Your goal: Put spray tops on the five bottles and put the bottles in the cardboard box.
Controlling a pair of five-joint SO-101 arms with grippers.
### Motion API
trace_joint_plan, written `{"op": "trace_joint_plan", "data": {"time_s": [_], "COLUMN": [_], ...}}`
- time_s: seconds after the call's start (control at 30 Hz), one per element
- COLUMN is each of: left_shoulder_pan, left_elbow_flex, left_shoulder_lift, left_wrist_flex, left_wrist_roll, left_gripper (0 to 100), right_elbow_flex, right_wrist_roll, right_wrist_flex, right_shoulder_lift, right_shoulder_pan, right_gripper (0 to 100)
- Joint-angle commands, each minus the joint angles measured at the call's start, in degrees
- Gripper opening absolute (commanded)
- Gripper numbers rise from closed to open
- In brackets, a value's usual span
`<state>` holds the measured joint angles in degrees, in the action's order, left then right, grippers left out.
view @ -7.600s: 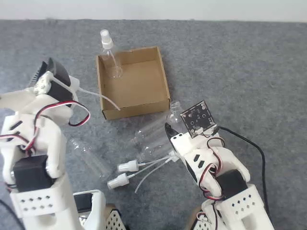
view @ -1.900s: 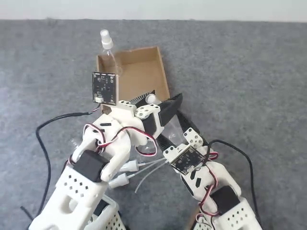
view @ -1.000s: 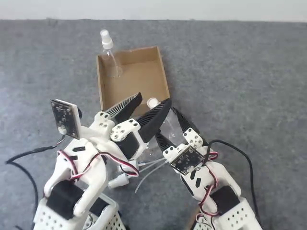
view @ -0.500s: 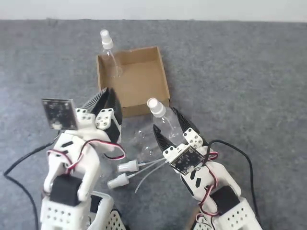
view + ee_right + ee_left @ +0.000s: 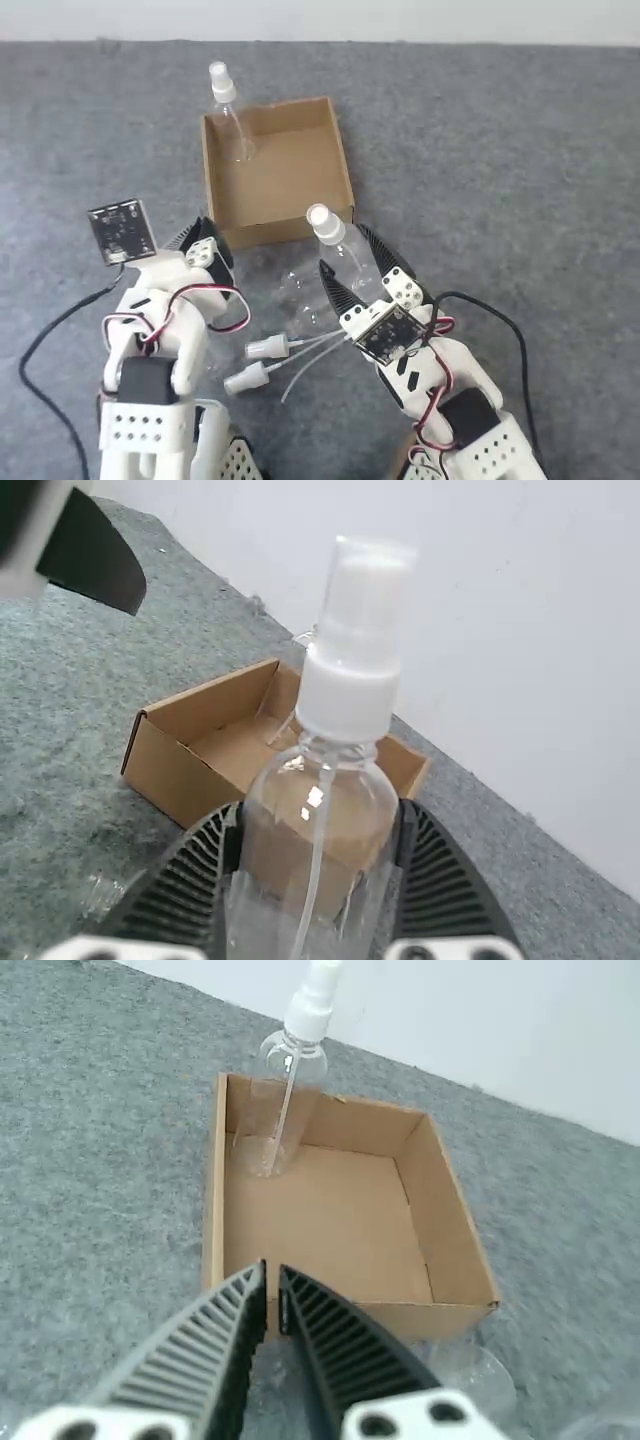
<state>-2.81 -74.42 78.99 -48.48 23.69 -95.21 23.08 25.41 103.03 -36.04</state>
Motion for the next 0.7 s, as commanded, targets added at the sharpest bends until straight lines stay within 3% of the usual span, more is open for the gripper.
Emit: {"op": "trace_joint_plan", "data": {"time_s": [0.0,0.23,0.43,0.67], "left_shoulder_pan": [-0.1,-2.5,-8.8,-11.3], "left_elbow_flex": [0.1,-1.2,-3.4,-8.1], "left_shoulder_lift": [0.8,0.8,0.8,0.8], "left_wrist_flex": [2.0,2.1,7.8,17.2], "left_wrist_roll": [0.5,-9.5,-9.9,-10.1], "left_gripper": [1,1,1,1], "right_elbow_flex": [-1.1,3.6,10.9,17.1], "right_wrist_roll": [-0.5,-8.2,-8.4,-8.3], "right_wrist_flex": [-0.3,1.5,8.4,8.7], "right_shoulder_lift": [1.0,0.6,0.6,0.5], "right_shoulder_pan": [0.0,0.2,0.2,0.2], "right_gripper": [3.0,3.0,3.0,3.0]}}
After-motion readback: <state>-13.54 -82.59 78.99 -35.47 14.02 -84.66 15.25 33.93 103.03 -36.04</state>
